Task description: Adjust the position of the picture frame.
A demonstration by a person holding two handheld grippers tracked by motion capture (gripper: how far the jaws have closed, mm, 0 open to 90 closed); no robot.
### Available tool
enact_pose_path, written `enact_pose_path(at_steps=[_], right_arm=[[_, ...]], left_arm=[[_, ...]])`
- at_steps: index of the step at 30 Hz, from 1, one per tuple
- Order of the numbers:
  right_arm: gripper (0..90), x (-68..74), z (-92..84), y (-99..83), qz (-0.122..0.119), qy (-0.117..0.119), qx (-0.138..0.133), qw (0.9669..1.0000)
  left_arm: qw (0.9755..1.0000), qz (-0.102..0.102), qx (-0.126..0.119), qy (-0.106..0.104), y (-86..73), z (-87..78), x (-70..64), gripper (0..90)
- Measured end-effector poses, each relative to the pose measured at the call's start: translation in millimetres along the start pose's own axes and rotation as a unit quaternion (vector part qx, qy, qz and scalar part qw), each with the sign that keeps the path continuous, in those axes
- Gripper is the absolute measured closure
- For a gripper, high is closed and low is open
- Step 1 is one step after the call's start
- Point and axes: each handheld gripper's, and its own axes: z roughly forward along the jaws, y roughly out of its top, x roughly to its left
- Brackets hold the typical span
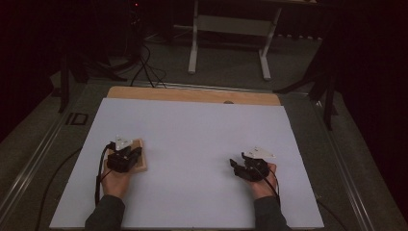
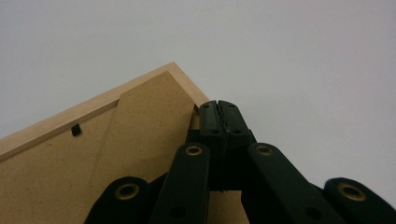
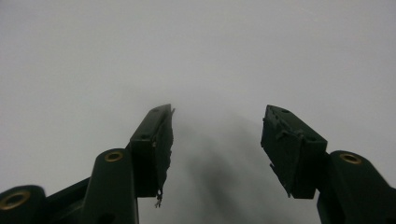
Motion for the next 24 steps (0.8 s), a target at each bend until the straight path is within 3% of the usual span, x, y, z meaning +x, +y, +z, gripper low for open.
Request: enact_pose_path(at_steps=[24], right_arm=[[42.5, 0.3, -0.1, 0.3, 0.000, 0.000, -0.001, 1.0000]], left_arm=[[0.9984, 0.027, 0.002, -0.049, 1.5, 6.0, -31.1, 89.8]])
